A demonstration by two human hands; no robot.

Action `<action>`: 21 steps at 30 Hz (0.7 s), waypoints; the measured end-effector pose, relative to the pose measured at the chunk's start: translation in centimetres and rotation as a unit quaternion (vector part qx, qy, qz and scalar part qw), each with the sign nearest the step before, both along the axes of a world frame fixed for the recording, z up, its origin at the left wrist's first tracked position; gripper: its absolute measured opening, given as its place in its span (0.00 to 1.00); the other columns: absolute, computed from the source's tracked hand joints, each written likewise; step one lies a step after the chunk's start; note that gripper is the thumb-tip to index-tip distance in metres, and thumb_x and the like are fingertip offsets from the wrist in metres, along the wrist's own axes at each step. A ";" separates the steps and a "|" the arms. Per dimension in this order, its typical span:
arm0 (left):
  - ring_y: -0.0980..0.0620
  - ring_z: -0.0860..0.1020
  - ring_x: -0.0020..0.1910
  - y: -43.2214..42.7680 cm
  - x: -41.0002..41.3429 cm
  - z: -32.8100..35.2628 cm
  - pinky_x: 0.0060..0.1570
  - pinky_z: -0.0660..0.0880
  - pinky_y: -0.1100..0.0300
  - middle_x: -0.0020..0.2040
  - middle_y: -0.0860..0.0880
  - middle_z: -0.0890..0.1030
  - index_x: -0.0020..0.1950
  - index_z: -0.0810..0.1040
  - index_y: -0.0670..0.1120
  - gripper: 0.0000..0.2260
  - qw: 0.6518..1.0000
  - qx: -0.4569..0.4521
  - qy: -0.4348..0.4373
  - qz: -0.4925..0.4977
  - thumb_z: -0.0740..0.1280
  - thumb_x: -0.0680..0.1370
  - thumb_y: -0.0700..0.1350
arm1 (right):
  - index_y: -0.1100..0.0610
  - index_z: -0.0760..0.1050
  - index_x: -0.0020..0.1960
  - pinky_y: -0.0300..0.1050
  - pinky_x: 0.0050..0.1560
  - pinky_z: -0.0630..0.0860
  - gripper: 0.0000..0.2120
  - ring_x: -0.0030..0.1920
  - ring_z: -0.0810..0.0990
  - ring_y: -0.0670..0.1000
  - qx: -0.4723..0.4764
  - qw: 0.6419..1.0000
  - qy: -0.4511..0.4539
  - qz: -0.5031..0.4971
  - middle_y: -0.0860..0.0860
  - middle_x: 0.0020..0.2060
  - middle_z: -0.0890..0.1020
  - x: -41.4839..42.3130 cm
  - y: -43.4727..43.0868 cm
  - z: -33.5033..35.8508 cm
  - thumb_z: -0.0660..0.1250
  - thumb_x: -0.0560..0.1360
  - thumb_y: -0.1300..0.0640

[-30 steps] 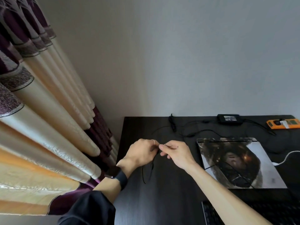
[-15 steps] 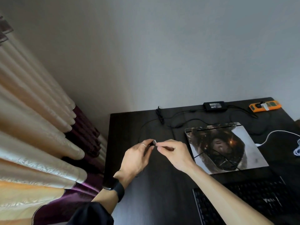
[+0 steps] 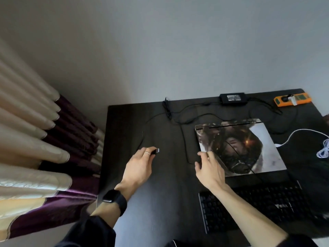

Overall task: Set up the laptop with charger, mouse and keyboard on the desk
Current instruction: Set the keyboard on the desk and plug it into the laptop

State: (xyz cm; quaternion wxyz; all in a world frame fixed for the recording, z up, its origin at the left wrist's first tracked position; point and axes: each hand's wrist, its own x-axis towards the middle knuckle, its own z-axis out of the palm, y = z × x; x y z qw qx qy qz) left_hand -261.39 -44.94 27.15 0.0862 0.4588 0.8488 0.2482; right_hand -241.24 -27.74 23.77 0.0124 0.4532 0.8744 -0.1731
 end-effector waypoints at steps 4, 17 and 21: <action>0.44 0.78 0.51 2.4 1.1 -1.2 0.50 0.77 0.50 0.54 0.48 0.80 0.64 0.76 0.48 0.11 0.999 -0.041 0.006 -0.003 0.63 0.82 0.44 | 0.53 0.80 0.57 0.49 0.49 0.78 0.14 0.53 0.81 0.57 0.054 0.983 -0.131 0.118 0.52 0.52 0.82 0.3 1.8 -1.7 0.61 0.80 0.48; 0.46 0.80 0.50 10.3 7.8 -9.5 0.50 0.77 0.47 0.53 0.49 0.81 0.59 0.69 0.54 0.06 0.956 -0.171 -0.233 0.045 0.58 0.83 0.49 | 0.54 0.68 0.41 0.44 0.35 0.67 0.12 0.30 0.70 0.43 -0.461 0.878 0.125 -0.031 0.47 0.33 0.76 0.4 -2.4 -7.0 0.58 0.83 0.56; 0.42 0.80 0.50 9.5 8.5 -11.4 0.47 0.77 0.48 0.55 0.47 0.81 0.64 0.71 0.51 0.10 0.959 -0.205 -0.189 0.051 0.57 0.84 0.49 | 0.52 0.75 0.53 0.45 0.48 0.75 0.06 0.45 0.79 0.48 -0.314 0.942 0.098 0.063 0.47 0.46 0.79 2.4 -0.6 -8.0 0.61 0.82 0.52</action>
